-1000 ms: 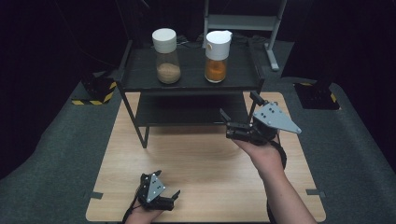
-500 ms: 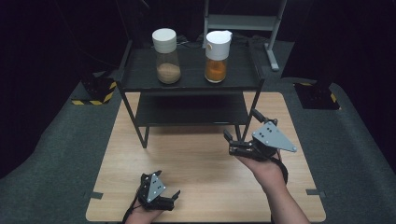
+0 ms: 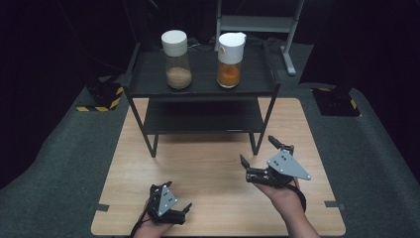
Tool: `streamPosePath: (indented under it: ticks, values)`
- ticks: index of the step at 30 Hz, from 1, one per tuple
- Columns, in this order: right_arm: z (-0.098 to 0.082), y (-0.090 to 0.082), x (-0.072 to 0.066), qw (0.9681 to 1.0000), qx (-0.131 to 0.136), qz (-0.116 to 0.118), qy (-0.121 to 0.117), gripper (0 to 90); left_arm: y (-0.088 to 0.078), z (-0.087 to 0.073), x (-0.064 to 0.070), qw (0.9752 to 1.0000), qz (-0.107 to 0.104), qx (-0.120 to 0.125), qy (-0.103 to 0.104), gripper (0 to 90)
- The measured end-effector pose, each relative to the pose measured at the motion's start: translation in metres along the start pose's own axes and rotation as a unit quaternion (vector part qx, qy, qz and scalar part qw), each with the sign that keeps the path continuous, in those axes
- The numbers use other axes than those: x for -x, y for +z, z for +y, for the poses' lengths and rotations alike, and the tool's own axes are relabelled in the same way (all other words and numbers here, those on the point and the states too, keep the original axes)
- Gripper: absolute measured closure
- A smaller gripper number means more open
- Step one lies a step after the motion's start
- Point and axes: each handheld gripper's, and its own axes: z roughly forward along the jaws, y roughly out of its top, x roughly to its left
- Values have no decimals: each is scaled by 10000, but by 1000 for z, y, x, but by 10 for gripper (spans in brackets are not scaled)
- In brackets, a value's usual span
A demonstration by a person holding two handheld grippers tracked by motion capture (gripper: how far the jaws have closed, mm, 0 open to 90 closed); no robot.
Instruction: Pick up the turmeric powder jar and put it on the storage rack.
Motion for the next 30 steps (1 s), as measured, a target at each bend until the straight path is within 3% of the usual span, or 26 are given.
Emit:
streamPosePath:
  ticks: [15,30]
  values:
    - [-45,-11,-8,9986,-492,-75,-151,0,0,0,2,10000,56,-4,39,8]
    - [-91,-20,-11,9935,-1120,-170,-60,0,0,0,5,9999,83,-10,96,8]
